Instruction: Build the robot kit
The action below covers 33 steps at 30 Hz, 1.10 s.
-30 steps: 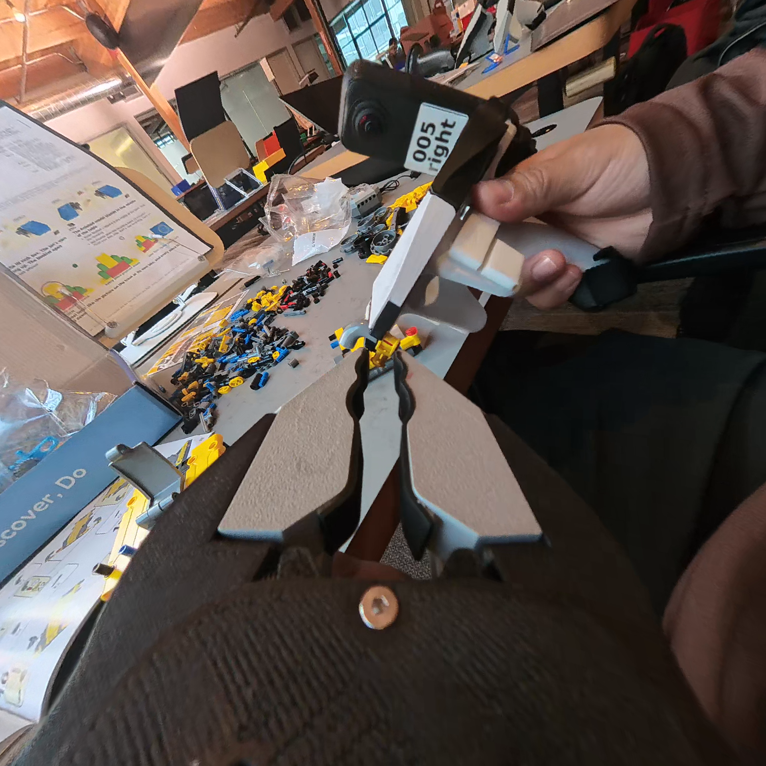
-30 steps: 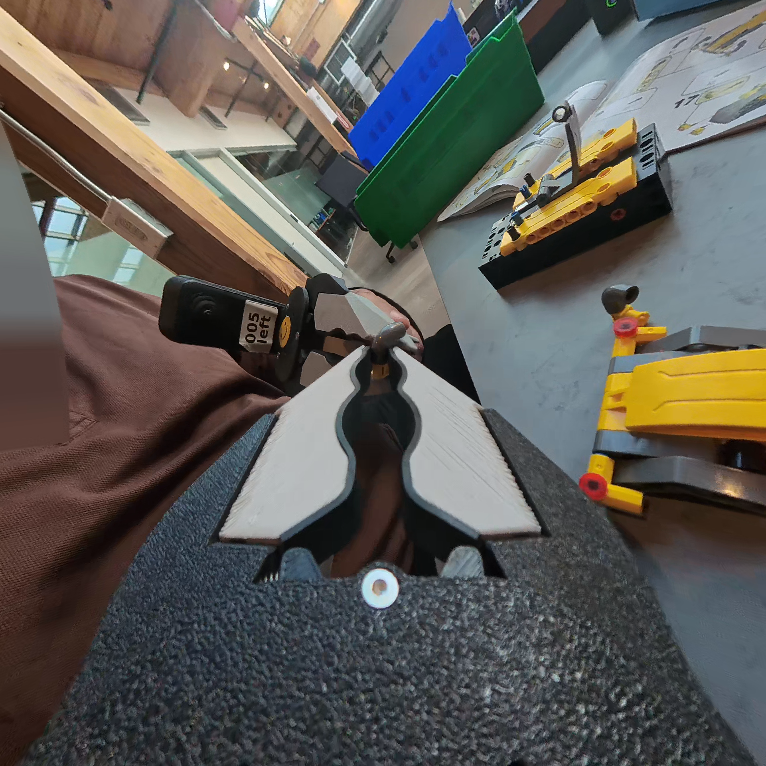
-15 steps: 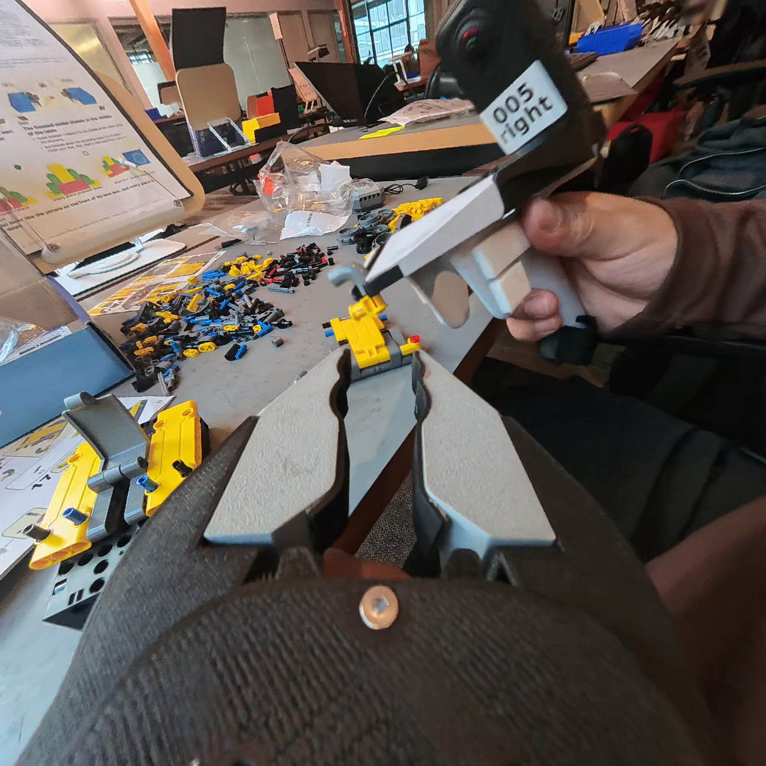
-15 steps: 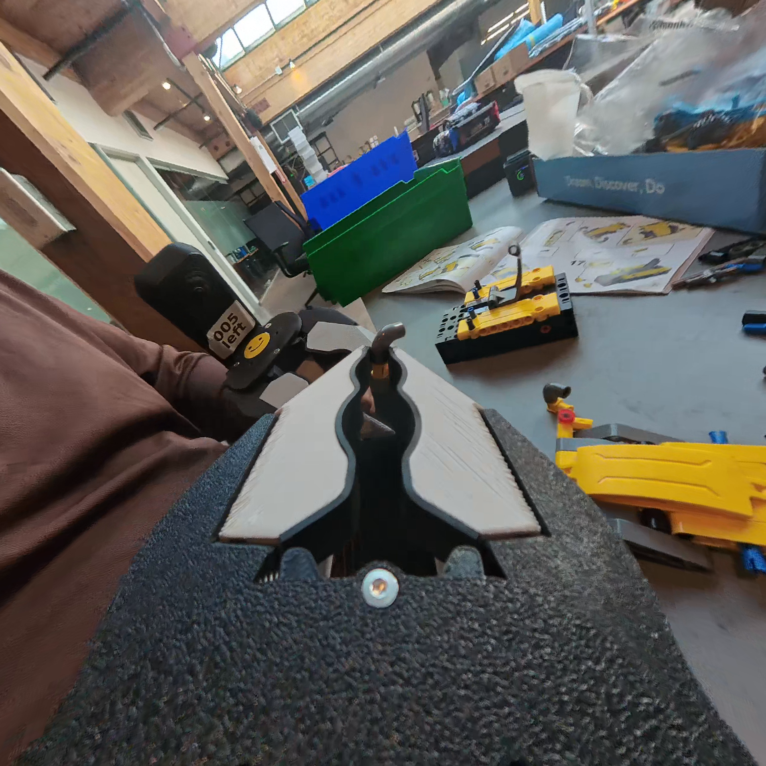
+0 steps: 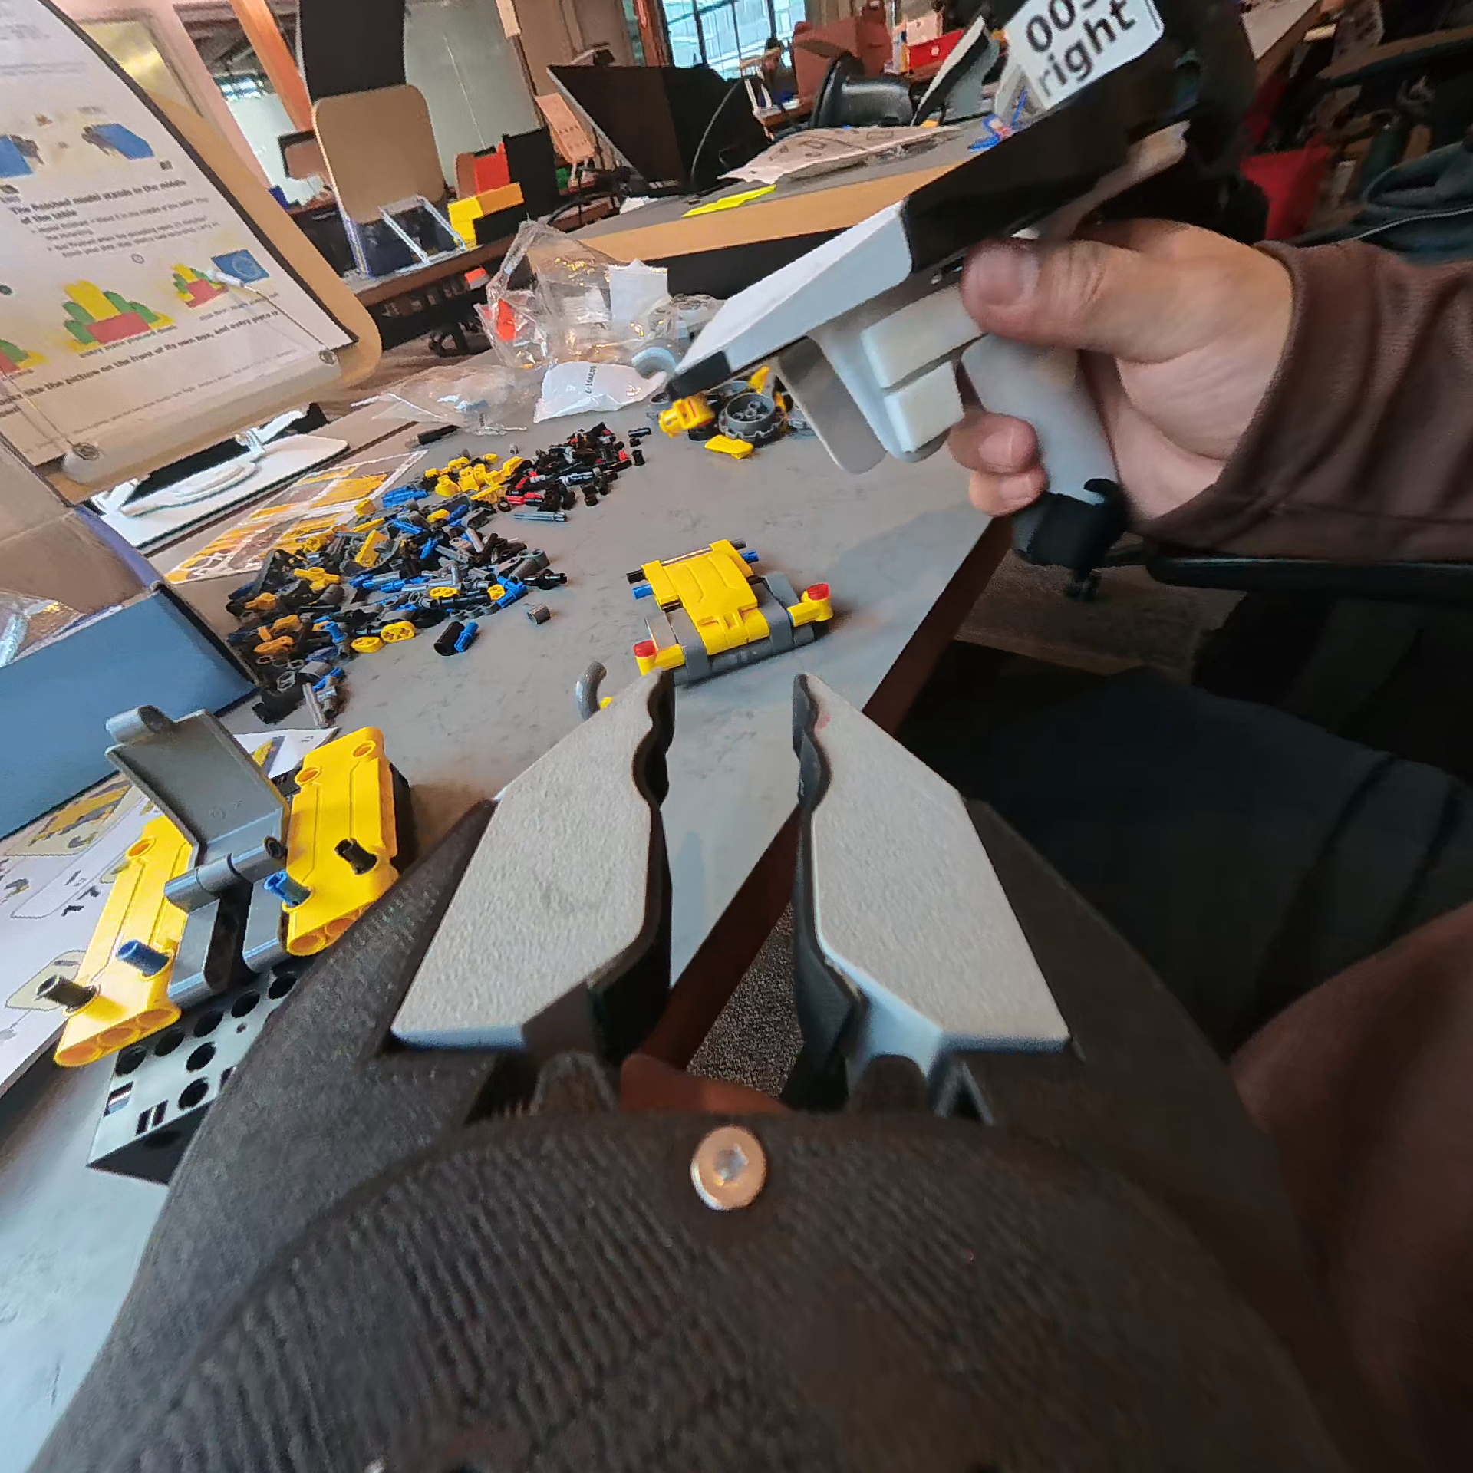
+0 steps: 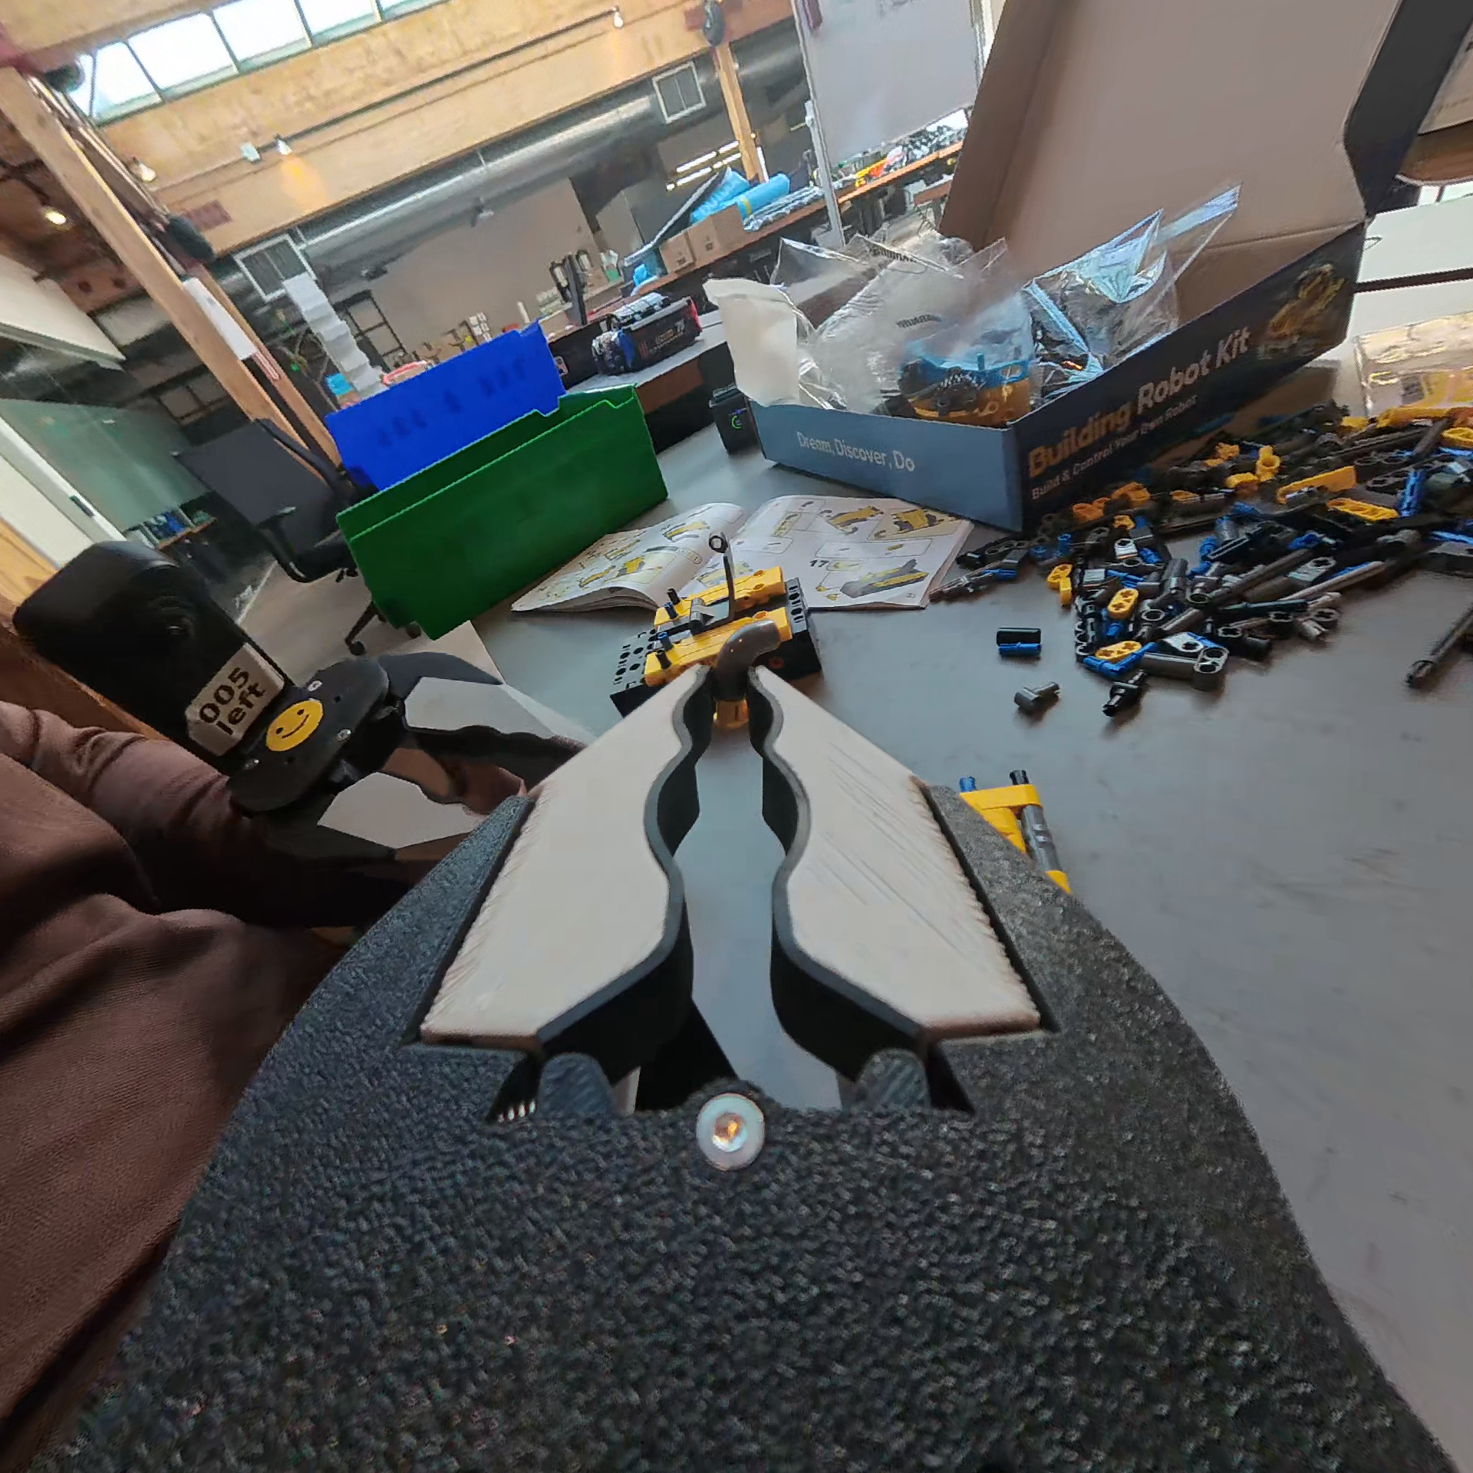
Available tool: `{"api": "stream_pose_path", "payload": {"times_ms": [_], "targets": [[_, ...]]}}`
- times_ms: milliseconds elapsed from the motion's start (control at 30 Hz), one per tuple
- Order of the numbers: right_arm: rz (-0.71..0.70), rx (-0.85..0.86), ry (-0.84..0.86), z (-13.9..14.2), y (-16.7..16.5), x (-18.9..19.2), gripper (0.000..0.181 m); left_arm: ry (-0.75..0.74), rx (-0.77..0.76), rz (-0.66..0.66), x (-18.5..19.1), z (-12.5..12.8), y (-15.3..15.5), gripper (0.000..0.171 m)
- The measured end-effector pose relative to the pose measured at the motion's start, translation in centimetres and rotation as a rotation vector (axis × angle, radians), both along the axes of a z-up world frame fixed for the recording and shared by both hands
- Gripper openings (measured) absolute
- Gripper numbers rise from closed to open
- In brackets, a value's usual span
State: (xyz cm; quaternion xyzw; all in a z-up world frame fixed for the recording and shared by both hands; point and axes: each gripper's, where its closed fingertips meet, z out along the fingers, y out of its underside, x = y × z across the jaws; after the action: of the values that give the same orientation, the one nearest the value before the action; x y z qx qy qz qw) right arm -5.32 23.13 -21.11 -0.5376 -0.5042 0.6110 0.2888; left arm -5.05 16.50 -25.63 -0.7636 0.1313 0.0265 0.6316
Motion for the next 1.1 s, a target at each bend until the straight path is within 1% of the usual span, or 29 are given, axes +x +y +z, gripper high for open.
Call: {"api": "stream_pose_path", "payload": {"times_ms": [100,167,233,400,500,633,800,1100], "targets": [[-0.026,0.030,-0.013,-0.3,0.6,-0.2,0.008,0.044,-0.001,-0.030,0.7,-0.3,0.0,0.027],[-0.013,0.025,-0.020,-0.5,0.8,-0.4,0.008,0.099,0.001,-0.046,1.1,-0.7,-0.1,0.027],[-0.021,0.022,-0.009,-0.3,1.3,-0.5,0.008,0.121,-0.013,-0.063,1.5,-1.1,-0.1,0.027],[-0.072,0.019,-0.008,-0.4,3.0,-0.9,0.008,0.009,-0.039,-0.109,2.5,-1.4,-0.2,0.028],[-0.073,-0.011,-0.021,-0.6,3.3,-1.0,0.008,-0.040,-0.070,-0.124,2.7,-2.0,-0.1,0.028],[-0.083,-0.018,-0.025,-0.7,3.5,-1.0,0.008,-0.050,-0.087,-0.132,2.4,-2.4,0.2,0.028],[-0.110,0.001,-0.040,-1.1,3.8,-0.2,0.008,-0.091,-0.088,-0.148,2.8,-2.0,0.3,0.027],[-0.117,-0.010,-0.039,-1.1,3.8,0.5,0.008,-0.077,-0.119,-0.159,3.8,-2.6,0.6,0.027]]}}
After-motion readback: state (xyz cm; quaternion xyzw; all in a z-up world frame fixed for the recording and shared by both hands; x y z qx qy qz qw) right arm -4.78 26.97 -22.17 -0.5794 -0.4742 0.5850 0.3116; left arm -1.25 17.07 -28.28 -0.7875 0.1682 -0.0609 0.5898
